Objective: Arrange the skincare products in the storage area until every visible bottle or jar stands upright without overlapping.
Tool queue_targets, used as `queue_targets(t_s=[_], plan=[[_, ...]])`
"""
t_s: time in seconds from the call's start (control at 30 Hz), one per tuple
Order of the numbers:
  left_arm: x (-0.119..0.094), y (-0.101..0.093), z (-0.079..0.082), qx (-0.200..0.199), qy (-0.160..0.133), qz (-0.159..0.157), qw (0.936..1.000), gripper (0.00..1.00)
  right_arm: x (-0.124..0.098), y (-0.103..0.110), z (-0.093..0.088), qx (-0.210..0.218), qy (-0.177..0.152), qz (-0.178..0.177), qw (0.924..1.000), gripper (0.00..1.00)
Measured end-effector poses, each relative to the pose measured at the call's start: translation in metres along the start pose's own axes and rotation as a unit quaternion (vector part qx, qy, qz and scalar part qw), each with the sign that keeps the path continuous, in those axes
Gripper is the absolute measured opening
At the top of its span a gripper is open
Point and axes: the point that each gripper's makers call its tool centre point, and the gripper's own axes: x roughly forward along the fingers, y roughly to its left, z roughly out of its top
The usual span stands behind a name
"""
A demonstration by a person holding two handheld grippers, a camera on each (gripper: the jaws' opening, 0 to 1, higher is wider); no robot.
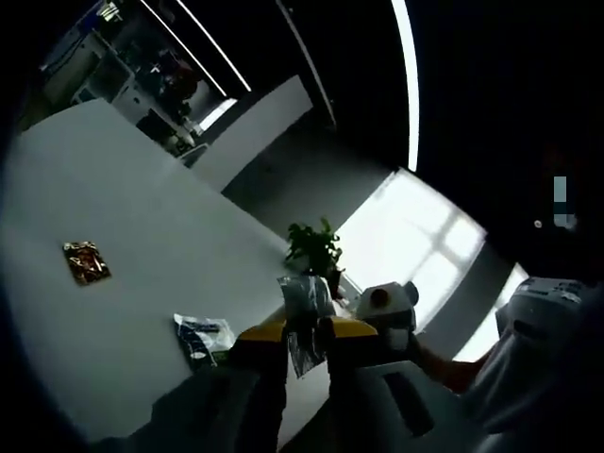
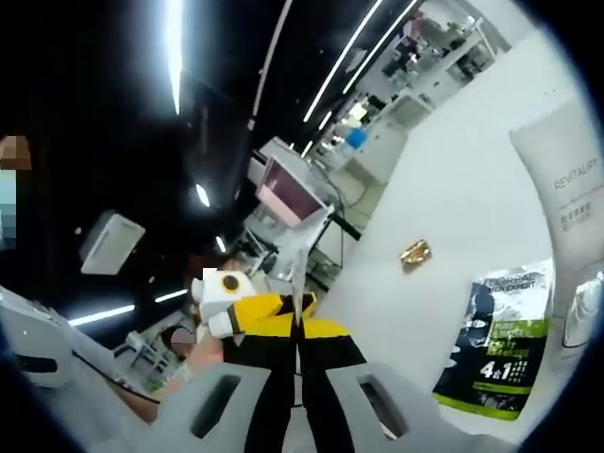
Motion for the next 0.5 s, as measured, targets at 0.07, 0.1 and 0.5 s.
queue_targets(t_s=[0.07, 0.1, 0.5], plan=[[0.0, 0.004, 0.001, 0.0, 0.0, 0.002, 1.0, 0.09, 0.002, 0.001, -0.004, 0.001, 0.008, 0.002, 1.0, 0.01], [-0.001, 0.006, 0.001, -0.002, 0.0, 0.002, 1.0, 0.08, 0.002, 0.001, -0.007, 0.002, 0.015, 0.001, 0.9999, 0.01], [-0.004, 0.021, 0.0, -0.026, -0.007, 0.018, 0.9995, 0.01, 0.006, -0.007, -0.021, 0.007, 0.042, -0.012, 0.999, 0.01]])
